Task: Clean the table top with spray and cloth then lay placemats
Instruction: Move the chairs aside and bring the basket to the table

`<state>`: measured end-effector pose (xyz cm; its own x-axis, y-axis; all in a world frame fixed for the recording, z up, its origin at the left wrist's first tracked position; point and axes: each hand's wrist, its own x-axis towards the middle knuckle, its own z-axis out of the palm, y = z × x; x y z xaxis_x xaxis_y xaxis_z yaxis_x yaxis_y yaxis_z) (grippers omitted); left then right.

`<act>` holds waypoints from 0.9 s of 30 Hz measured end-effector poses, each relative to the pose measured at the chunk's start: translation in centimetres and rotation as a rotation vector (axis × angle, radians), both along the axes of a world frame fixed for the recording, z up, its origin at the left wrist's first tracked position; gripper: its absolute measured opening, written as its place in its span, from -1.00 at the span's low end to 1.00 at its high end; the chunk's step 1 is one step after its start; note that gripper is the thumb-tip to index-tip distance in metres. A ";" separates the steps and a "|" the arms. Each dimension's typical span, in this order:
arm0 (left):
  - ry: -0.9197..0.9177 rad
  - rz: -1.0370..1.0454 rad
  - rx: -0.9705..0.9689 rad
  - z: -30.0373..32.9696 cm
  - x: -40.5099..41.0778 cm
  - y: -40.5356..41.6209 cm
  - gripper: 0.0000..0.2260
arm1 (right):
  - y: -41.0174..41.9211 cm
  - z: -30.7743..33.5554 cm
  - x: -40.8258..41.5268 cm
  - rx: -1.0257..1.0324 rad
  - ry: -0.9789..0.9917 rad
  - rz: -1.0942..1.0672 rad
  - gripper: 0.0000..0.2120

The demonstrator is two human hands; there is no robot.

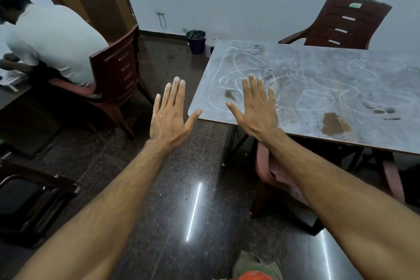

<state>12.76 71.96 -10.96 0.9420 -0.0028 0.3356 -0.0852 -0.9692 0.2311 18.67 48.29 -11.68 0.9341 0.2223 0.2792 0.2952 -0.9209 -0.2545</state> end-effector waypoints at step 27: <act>0.036 -0.006 -0.022 -0.9 26.3 12.3 -0.26 | 12.0 -1.7 26.0 -0.039 0.029 -0.039 -0.19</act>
